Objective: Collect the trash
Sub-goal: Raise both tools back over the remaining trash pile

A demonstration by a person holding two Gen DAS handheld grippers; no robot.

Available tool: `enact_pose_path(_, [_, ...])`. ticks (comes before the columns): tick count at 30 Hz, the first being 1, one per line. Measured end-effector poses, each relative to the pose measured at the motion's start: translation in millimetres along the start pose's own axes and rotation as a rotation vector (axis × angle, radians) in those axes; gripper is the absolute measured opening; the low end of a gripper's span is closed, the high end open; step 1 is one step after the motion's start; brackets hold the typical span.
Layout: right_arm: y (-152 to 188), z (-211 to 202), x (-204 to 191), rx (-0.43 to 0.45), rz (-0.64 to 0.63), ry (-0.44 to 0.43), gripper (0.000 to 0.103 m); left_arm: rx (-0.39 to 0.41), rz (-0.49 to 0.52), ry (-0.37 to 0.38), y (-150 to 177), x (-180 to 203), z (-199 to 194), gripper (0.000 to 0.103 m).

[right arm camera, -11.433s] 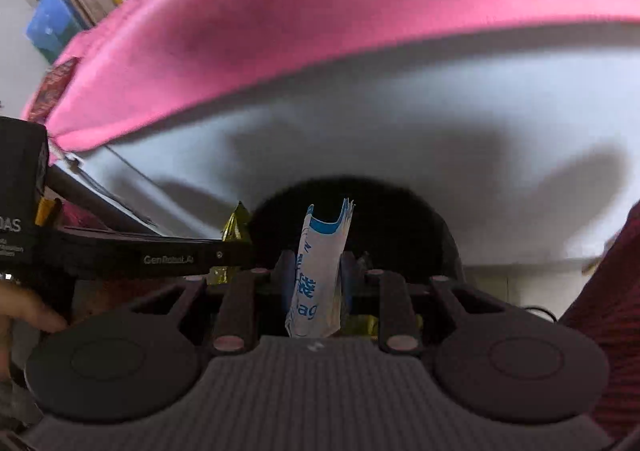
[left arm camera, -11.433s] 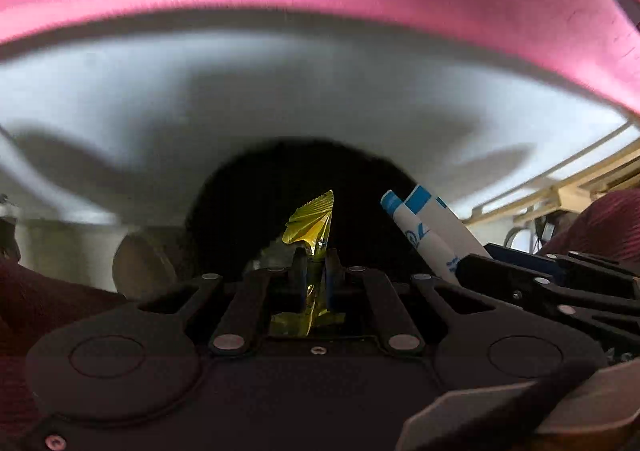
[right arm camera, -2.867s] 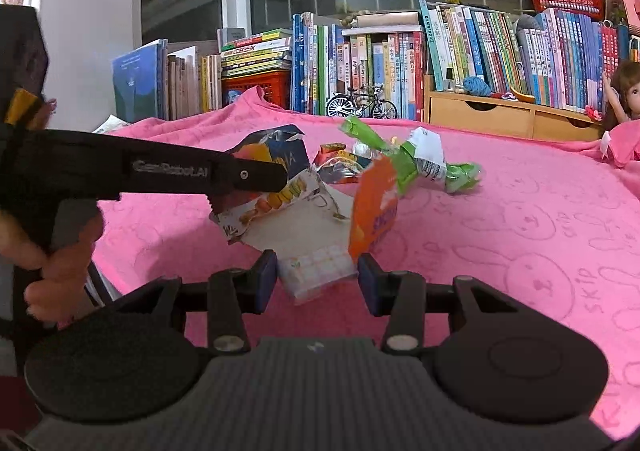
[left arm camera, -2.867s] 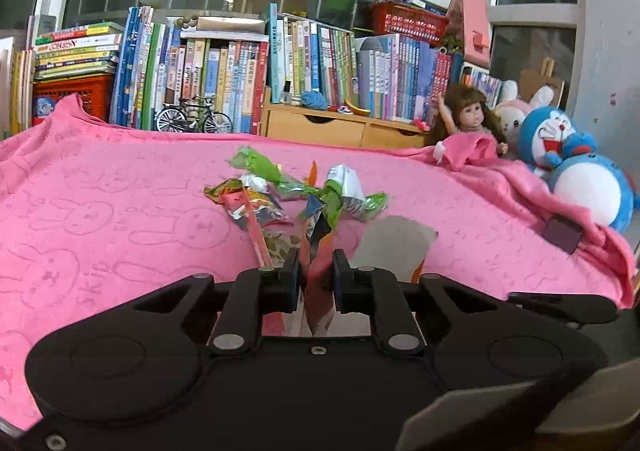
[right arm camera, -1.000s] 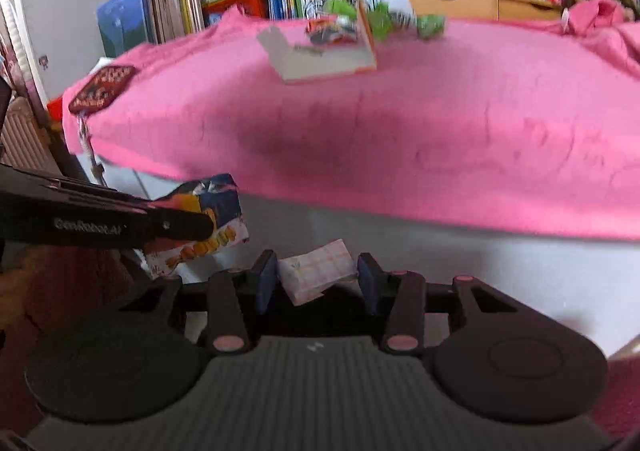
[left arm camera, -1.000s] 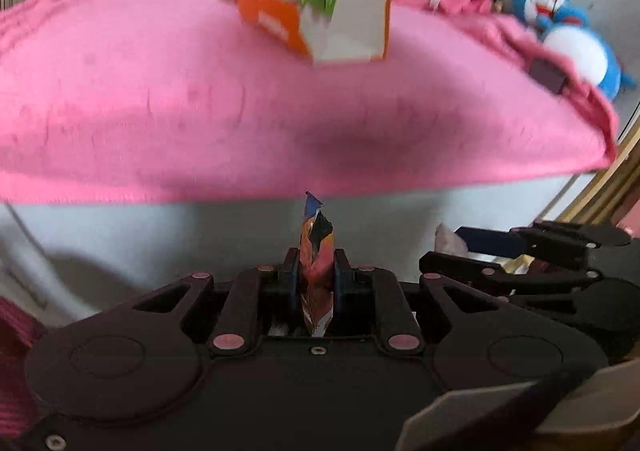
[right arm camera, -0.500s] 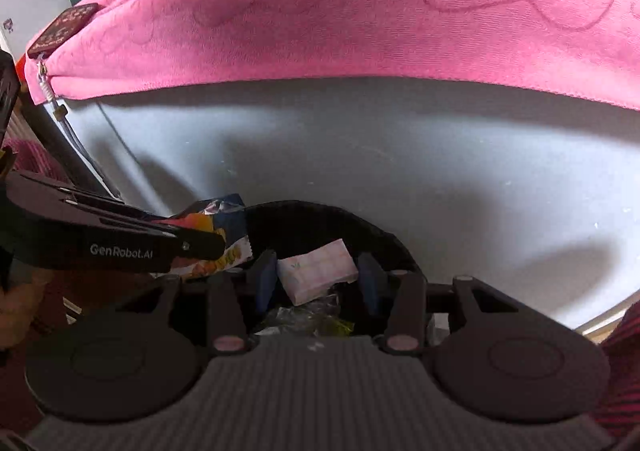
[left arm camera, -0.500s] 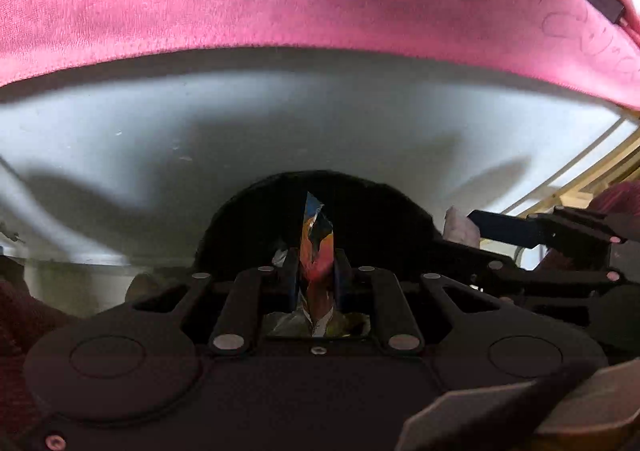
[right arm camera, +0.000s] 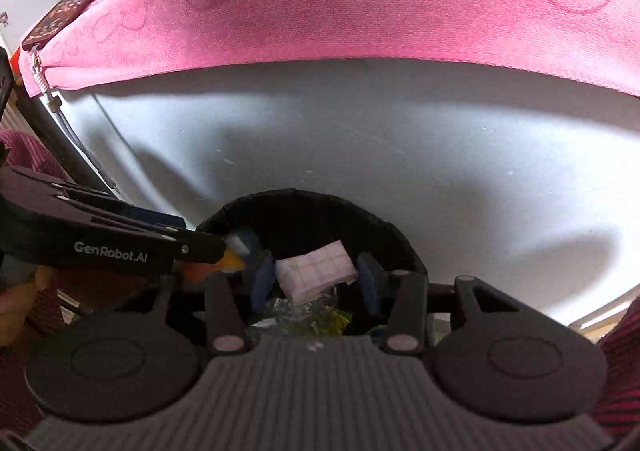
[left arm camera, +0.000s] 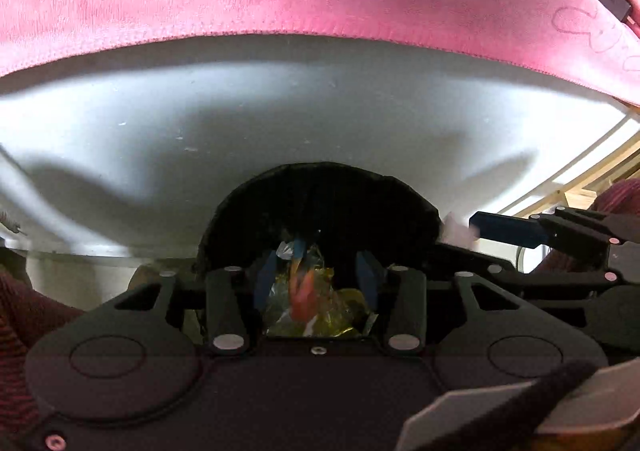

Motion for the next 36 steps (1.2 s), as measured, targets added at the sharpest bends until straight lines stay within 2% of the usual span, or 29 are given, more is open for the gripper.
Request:
enact_pose_path(6, [-0.2,-2.5,5.1,0.005,0.01,0.002,0.071,0.021,0.011,-0.014,-4.6,-1.5,-4.6,0.05])
enact_pose_path(14, [-11.6,-16.0,10.6,0.052,0.008,0.007,0.071,0.082,0.009,-0.02,-20.8,-3.5,-25.4,0.055])
enact_pose_path(18, [-31.1,-33.9,11.0,0.123,-0.013,0.004,0.07,0.138,0.009,0.002,-36.4,-1.1,-45.1,0.057])
enact_pose_path(24, [-75.2,-67.5,15.0,0.278,-0.046,0.026,0.054,0.277,0.034,0.04,-69.0,7.2,-84.9,0.061])
enact_pose_path(30, [-116.7,-83.9,10.2,0.4,-0.095,0.047,0.051,0.389,0.046,0.05,-99.0,12.4,-112.5,0.061])
enact_pose_path(36, [-148.7,-78.8,6.1,0.468,-0.115,0.056,0.051,0.494,0.076,0.037,-138.1,20.5,-135.6,0.061])
Point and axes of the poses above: each gripper's, at about its wrist camera, not at the fingertips, and z roughly the way its jaws point, x to its right, y to its underside, the point moved 8 cm from there along z, roughly the way its jaws point, and after that the axes turned 8 degrees about x, right-handed, at the moved point
